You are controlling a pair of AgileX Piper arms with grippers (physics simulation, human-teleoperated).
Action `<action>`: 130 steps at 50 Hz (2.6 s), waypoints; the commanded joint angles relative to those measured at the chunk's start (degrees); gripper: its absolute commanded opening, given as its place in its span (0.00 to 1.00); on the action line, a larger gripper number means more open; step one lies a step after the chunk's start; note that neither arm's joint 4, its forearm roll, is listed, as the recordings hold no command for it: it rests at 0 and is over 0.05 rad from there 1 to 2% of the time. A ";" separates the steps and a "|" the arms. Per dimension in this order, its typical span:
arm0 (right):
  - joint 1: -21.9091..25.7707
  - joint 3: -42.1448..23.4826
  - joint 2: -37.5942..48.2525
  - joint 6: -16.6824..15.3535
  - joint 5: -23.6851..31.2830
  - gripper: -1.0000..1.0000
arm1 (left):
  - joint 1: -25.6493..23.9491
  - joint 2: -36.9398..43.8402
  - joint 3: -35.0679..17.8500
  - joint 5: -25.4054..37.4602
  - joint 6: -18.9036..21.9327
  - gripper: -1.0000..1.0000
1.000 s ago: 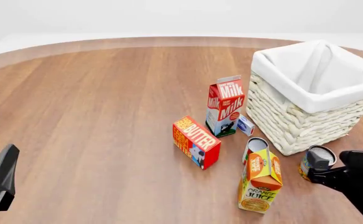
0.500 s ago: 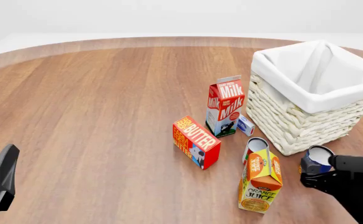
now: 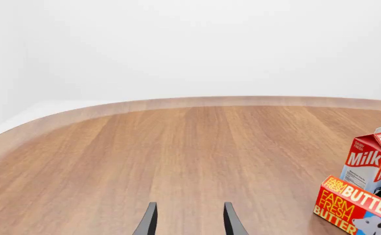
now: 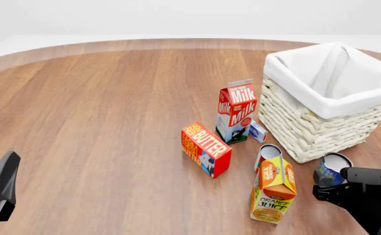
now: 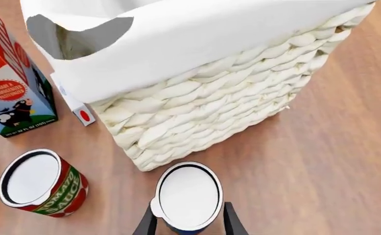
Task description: Pick up the alphabet soup, and put it in the basket.
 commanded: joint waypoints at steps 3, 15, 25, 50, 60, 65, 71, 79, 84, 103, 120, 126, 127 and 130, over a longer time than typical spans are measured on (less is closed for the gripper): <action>-0.21 0.00 3.08 -0.11 -2.63 0.00 | 0.00 0.00 0.00 0.00 0.00 1.00; 0.00 0.00 1.59 -1.09 -1.88 0.00 | 0.00 0.00 0.00 0.00 0.00 1.00; -0.24 0.00 -5.08 -1.47 3.66 0.00 | 0.00 0.00 0.00 0.00 0.00 1.00; 0.77 0.00 -29.75 -2.64 25.12 0.00 | 0.00 0.00 0.00 0.00 0.00 1.00; 0.77 0.00 -38.06 -3.30 32.15 0.00 | 0.00 0.00 0.00 0.00 0.00 1.00; 1.16 0.00 -40.58 -3.89 34.45 0.00 | 0.00 0.00 0.00 0.00 0.00 1.00; 1.41 -0.01 -45.86 -4.58 39.02 0.00 | 0.00 0.00 0.00 0.00 0.00 1.00; 2.12 -0.04 -51.18 -5.52 43.30 0.00 | 0.00 0.00 0.00 0.00 0.00 1.00; 2.57 -0.02 -54.76 -6.13 46.05 0.00 | 0.00 0.00 0.00 0.00 0.00 1.00; 2.11 -5.23 -73.86 -8.86 65.63 0.00 | 0.00 0.00 0.00 0.00 0.00 1.00; 2.38 -10.60 -78.78 -10.97 73.05 0.00 | 0.00 0.00 0.00 0.00 0.00 1.00; 2.30 -12.23 -79.10 -11.27 73.92 0.00 | 0.00 0.00 0.00 0.00 0.00 1.00; 2.31 -12.41 -79.04 -11.34 73.93 0.00 | 0.00 0.00 0.00 0.00 0.00 1.00; 2.40 -13.11 -78.83 -11.49 74.12 0.00 | 0.00 0.00 0.00 0.00 0.00 1.00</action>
